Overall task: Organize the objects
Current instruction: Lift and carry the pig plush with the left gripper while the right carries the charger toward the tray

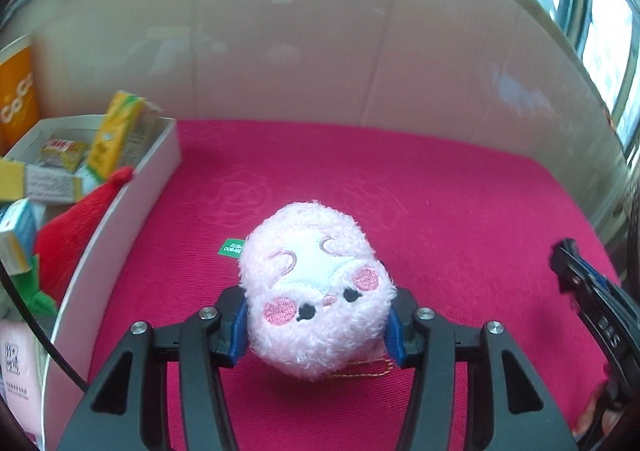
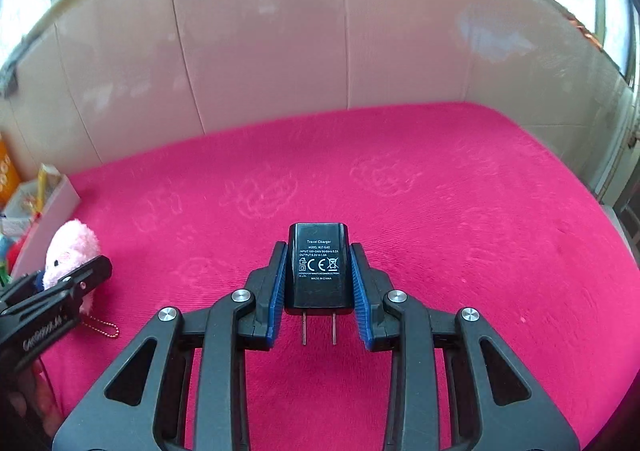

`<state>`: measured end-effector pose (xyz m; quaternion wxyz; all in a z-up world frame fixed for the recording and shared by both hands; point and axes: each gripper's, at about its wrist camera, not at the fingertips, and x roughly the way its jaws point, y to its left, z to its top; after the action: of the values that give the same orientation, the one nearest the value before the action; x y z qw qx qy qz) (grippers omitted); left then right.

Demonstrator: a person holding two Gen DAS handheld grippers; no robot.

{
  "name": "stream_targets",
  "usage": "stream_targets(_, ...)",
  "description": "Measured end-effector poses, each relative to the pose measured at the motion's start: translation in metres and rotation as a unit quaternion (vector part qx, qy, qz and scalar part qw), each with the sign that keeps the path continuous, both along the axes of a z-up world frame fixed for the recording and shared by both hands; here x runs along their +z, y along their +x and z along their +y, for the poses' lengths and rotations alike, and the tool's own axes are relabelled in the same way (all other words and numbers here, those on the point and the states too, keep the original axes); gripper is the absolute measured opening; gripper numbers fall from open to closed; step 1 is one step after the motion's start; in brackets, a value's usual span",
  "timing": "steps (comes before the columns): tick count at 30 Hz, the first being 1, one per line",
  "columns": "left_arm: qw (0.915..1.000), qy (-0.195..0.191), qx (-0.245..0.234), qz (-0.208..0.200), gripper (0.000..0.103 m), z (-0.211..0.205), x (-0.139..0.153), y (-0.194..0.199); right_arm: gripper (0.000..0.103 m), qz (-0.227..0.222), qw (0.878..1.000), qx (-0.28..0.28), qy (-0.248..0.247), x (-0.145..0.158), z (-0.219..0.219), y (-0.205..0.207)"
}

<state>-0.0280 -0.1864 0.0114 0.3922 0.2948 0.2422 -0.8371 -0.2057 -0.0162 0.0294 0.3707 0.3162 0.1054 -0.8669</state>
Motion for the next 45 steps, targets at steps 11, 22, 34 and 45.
stream_targets(11,0.9906,-0.128,-0.019,0.044,0.053,0.043,0.024,0.030,0.029,0.090,0.993,-0.035,-0.061,0.022,0.030,0.047)
stream_targets(22,0.9656,-0.248,-0.061,0.046,0.053,0.085,0.042,0.072,0.029,0.097,0.990,-0.023,-0.099,0.024,0.063,0.082)
stream_targets(34,0.9656,-0.252,-0.041,0.048,0.054,0.083,0.043,0.115,0.029,0.122,0.988,-0.014,-0.094,0.027,0.067,0.103)
stream_targets(45,0.9673,-0.248,-0.021,0.051,0.054,0.079,0.044,0.149,0.029,0.133,0.987,0.004,-0.085,0.026,0.066,0.126)
